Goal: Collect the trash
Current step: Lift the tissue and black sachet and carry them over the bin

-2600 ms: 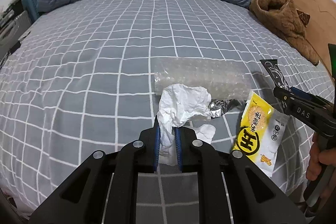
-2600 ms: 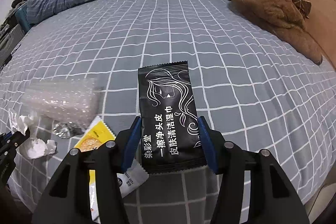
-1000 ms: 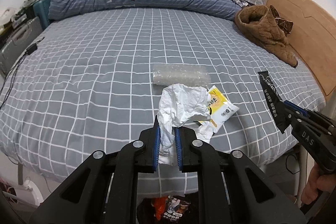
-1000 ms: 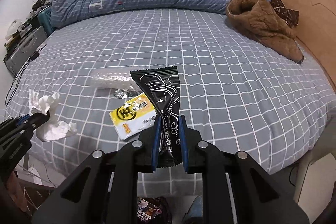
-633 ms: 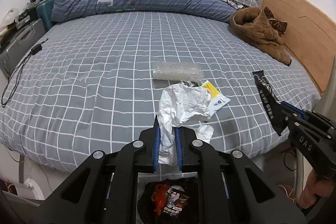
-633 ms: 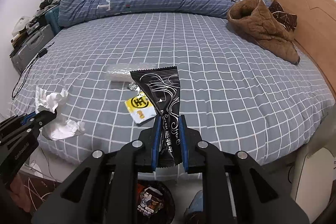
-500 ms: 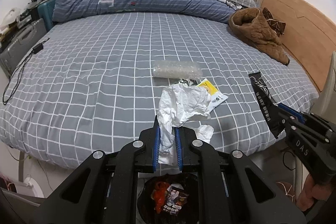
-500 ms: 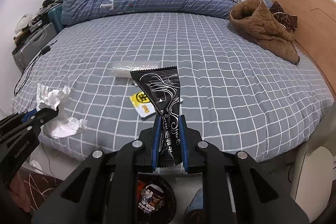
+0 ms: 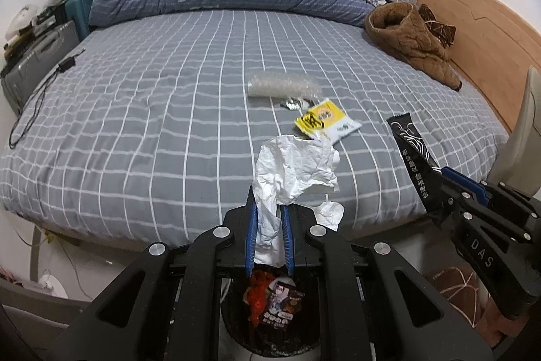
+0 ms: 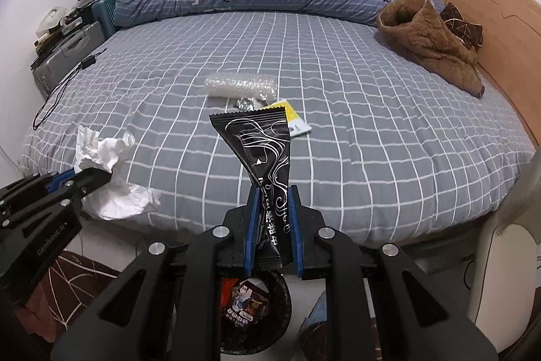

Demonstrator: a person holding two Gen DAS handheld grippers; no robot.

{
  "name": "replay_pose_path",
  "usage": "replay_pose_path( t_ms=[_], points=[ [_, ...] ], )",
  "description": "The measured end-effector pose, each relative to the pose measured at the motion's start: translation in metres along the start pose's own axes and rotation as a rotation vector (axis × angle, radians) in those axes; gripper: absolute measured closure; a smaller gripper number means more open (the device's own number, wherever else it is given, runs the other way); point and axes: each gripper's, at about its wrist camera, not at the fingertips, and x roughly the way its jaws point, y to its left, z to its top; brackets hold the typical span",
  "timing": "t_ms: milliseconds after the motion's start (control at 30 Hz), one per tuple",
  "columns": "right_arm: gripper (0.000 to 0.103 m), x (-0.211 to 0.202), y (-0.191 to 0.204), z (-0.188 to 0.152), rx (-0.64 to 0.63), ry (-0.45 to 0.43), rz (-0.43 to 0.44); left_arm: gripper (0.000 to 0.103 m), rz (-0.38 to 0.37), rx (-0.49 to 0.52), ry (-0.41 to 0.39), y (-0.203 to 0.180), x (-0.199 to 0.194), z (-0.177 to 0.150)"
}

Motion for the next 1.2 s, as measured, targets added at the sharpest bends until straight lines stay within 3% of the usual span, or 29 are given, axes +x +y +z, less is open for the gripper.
replay_pose_path(
  t_ms=[700, 1200],
  points=[
    [0.087, 0.005, 0.031, -0.080, -0.051, 0.077, 0.016, 0.090, 0.007, -0.039, 0.063, 0.015, 0.004, -0.076],
    [0.087, 0.050, 0.040, -0.126, -0.032, 0.180, 0.024, 0.090, 0.030, -0.039, 0.101, 0.024, 0.036, -0.112]
  ],
)
